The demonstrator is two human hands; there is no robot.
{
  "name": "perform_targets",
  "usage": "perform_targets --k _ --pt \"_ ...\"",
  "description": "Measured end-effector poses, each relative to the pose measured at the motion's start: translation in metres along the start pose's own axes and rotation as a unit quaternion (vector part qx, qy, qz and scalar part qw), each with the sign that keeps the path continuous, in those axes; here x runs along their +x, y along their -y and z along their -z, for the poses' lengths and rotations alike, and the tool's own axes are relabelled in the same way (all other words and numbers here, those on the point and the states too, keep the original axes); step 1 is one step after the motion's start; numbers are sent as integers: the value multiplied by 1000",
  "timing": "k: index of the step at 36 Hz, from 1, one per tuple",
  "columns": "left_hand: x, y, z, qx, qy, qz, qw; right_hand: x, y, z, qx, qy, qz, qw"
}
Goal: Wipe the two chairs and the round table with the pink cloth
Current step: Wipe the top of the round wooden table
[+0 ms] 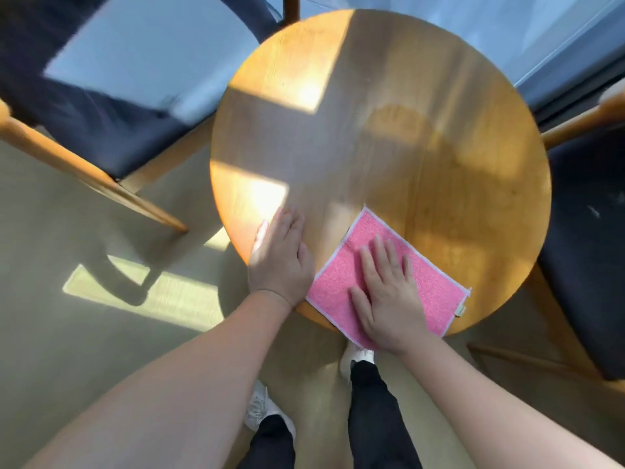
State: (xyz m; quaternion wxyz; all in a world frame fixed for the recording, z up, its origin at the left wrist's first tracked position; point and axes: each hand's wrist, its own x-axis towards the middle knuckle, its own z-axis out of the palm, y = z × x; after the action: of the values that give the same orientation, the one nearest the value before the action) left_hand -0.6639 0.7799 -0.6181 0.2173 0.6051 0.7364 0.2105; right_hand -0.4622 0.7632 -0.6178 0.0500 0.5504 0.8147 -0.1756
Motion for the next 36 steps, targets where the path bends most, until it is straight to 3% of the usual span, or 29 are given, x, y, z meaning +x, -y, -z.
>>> perform_targets --k 5,7,11,27,36 --pt "9 29 19 64 -40 -19 997 2 13 -2 -42 25 -62 997" --pt "17 41 26 94 -53 5 994 10 14 1 -58 57 -57 995" --pt "19 53 28 124 -53 -26 991 33 10 10 -64 58 -16 996" --pt "24 58 35 93 -16 -19 995 243 -6 75 -77 2 -4 997" --pt "24 57 37 80 -10 -22 997 277 10 79 -87 -14 17 996"
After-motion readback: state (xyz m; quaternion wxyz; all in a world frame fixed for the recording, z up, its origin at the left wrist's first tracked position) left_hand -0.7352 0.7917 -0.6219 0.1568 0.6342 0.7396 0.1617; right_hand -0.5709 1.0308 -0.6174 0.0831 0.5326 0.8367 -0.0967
